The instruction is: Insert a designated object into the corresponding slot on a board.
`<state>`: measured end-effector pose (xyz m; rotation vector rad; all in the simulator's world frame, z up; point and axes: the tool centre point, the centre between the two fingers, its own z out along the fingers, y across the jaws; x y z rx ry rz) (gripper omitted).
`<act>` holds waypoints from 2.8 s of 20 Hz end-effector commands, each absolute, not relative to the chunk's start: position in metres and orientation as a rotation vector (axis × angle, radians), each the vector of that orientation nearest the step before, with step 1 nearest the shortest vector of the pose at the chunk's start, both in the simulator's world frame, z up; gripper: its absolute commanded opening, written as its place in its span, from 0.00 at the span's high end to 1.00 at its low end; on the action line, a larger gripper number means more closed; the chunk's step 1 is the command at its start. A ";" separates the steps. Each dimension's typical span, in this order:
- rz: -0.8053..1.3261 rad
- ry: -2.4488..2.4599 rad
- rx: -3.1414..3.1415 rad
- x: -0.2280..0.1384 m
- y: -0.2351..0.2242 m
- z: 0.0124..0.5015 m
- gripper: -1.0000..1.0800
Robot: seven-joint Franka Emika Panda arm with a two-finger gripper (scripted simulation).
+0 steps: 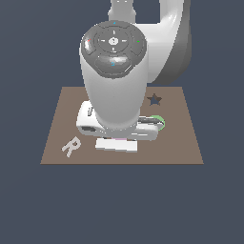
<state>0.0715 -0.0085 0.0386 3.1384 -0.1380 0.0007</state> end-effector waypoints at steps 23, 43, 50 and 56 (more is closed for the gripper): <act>-0.001 -0.117 3.139 0.070 -0.007 0.033 1.00; -0.001 0.658 3.072 0.010 0.023 0.037 1.00; -0.002 1.009 2.975 -0.022 0.025 0.039 1.00; -0.002 1.199 2.904 -0.039 0.022 0.040 1.00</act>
